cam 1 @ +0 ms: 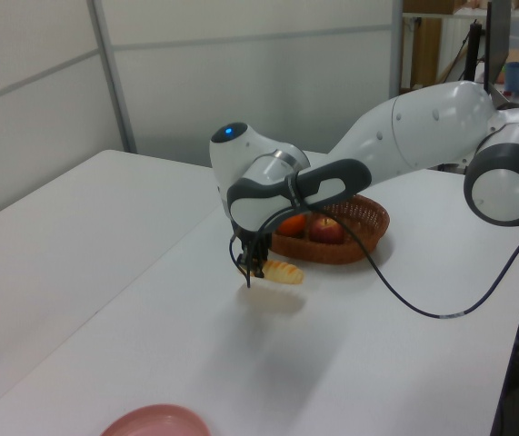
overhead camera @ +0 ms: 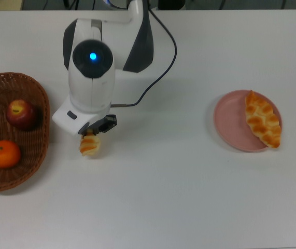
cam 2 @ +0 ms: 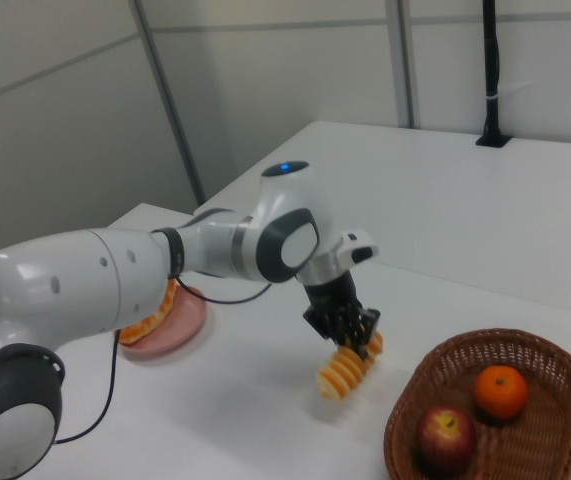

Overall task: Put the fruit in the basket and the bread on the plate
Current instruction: 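Carry the bread roll onto the pink plate beside the croissant and release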

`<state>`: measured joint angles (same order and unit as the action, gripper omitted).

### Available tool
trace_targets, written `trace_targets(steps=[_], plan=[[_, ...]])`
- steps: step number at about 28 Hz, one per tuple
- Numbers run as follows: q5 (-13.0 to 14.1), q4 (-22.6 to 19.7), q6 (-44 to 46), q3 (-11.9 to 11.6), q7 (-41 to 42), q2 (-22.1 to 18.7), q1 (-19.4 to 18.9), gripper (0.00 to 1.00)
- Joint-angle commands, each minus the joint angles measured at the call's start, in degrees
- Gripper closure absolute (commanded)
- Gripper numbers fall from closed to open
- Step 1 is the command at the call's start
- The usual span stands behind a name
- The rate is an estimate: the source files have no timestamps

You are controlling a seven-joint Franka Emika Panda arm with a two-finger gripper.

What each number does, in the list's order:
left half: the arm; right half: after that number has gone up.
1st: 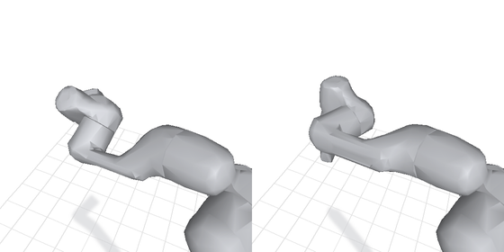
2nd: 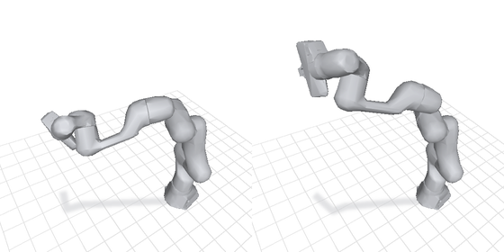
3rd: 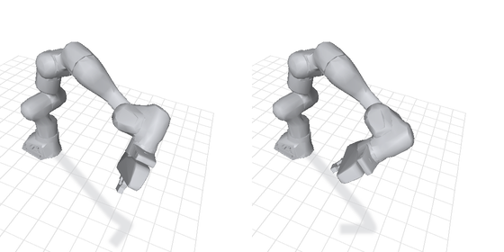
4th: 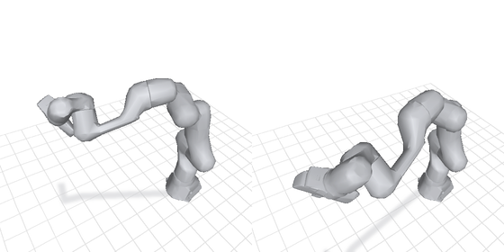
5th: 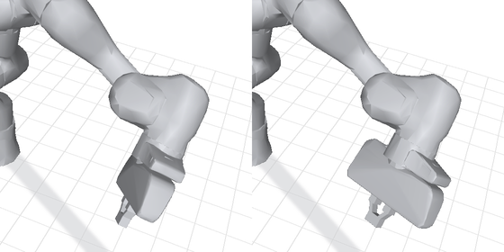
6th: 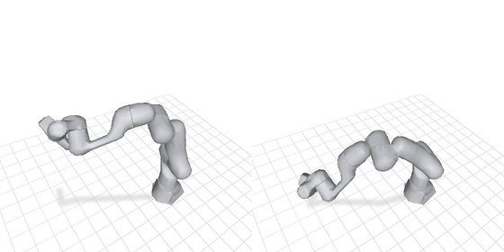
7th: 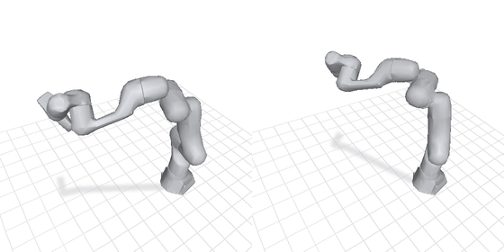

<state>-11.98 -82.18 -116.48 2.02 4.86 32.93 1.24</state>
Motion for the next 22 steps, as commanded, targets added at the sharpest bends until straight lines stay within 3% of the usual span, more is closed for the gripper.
trace_targets(steps=[1, 8, 12, 22], plan=[[1.4, -1.6, -1.2, 1.4, -2.7, -3.1, -1.2, 1.0], [1.6, -0.6, -2.3, 7.1, -6.8, -2.8, -3.7, 1.0], [1.7, -1.0, -9.7, 10.6, -9.9, -2.8, -5.6, 1.0], [0.6, -1.8, -12.4, 11.1, -15.1, -2.2, -15.2, 1.0]])
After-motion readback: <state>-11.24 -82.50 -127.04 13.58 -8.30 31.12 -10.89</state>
